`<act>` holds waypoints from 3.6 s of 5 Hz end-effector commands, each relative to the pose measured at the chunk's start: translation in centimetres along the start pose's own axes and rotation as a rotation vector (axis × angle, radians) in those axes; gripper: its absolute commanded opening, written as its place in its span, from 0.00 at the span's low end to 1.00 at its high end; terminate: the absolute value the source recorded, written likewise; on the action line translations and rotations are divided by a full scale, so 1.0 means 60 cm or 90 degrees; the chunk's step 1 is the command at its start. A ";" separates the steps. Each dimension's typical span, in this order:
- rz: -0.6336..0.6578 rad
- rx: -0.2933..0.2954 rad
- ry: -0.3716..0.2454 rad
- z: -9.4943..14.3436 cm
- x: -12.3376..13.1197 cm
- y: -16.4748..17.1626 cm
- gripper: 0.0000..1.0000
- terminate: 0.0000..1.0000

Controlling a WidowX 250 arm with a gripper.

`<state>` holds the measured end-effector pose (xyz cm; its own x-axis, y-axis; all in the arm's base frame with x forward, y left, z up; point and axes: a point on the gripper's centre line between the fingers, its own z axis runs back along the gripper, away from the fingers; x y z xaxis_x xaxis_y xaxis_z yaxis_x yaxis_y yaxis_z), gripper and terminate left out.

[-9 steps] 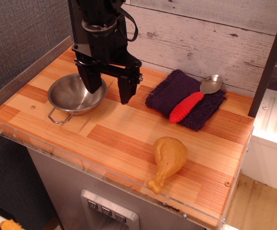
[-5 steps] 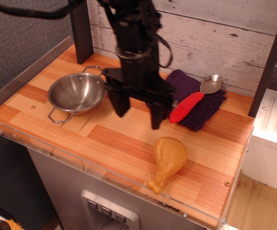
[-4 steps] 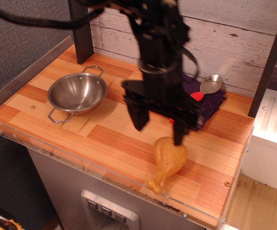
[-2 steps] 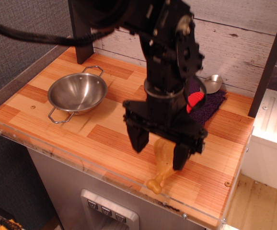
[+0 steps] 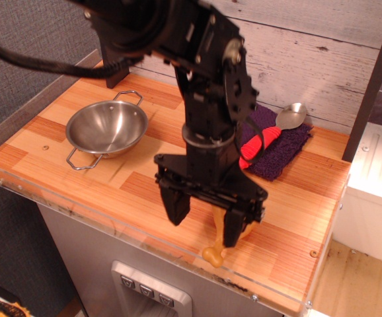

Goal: Place meat in the frying pan

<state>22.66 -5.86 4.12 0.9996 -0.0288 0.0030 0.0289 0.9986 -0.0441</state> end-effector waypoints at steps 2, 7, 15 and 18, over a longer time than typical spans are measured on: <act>-0.057 -0.008 0.007 -0.039 -0.007 -0.040 0.00 0.00; -0.060 -0.055 -0.063 0.067 0.029 0.058 0.00 0.00; -0.303 0.024 -0.054 0.019 0.020 -0.006 1.00 0.00; -0.334 0.024 -0.044 -0.001 0.023 -0.030 1.00 0.00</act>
<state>23.47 -7.57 3.39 0.8544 -0.5175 0.0470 0.5178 0.8555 0.0079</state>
